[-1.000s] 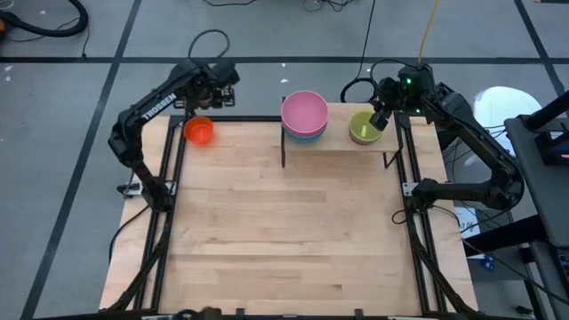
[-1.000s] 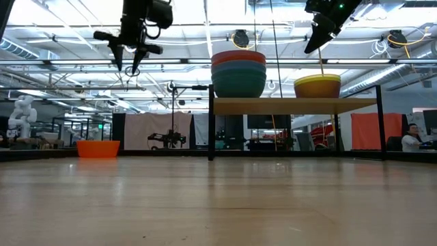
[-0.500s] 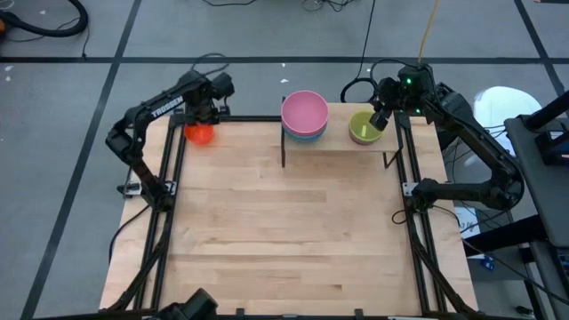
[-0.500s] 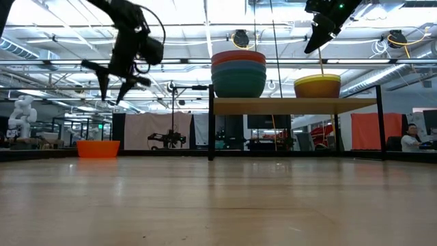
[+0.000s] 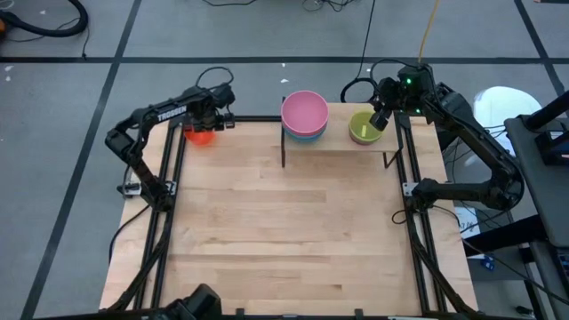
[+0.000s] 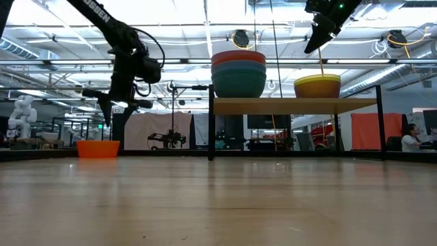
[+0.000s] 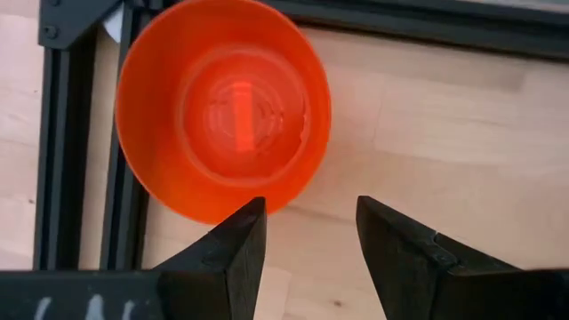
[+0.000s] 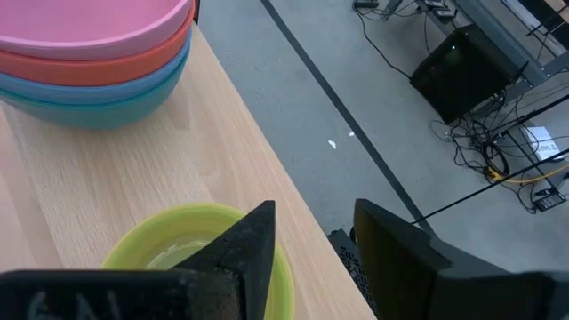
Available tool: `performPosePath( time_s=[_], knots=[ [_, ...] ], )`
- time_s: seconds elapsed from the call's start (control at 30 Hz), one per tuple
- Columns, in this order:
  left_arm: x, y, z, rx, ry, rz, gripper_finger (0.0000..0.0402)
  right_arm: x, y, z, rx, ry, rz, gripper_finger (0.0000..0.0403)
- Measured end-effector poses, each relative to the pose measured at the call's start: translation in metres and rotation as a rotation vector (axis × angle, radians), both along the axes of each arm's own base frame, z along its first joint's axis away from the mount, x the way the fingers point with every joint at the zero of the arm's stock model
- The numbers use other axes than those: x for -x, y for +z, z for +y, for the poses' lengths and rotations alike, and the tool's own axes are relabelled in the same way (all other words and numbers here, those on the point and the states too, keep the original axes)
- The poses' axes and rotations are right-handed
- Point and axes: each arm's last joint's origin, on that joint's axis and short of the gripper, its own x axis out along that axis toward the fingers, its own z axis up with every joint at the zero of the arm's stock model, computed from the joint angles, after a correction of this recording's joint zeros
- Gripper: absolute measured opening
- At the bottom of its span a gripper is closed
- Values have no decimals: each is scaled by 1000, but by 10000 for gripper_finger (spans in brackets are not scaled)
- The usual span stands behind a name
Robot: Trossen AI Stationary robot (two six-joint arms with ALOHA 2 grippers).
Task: Place and stack bowls onto a shelf
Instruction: Stack the orange bowl on top of the yellow bowl on the shelf
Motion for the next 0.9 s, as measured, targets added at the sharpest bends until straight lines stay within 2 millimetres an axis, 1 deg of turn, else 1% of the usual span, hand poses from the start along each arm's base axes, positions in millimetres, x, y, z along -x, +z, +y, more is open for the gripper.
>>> performPosePath(
  time_s=[0.17, 0.4, 0.6, 0.8, 0.9],
  knots=[
    [7, -9, 3, 1, 12, 4, 182, 0, 0, 0, 0, 0, 0, 146],
    [10, -23, 5, -31, -3, -18, 182, 0, 1, 0, 8, 0, -7, 146],
    [13, -36, 1, -14, -59, 1, 182, -1, 3, -1, 26, 0, -22, 146],
    [18, -52, -3, -16, -66, 9, 181, -2, 5, -2, 44, 0, -37, 146],
    [21, -60, -6, -23, -69, 7, 174, -2, 5, -3, 51, 0, -43, 146]
  ],
)
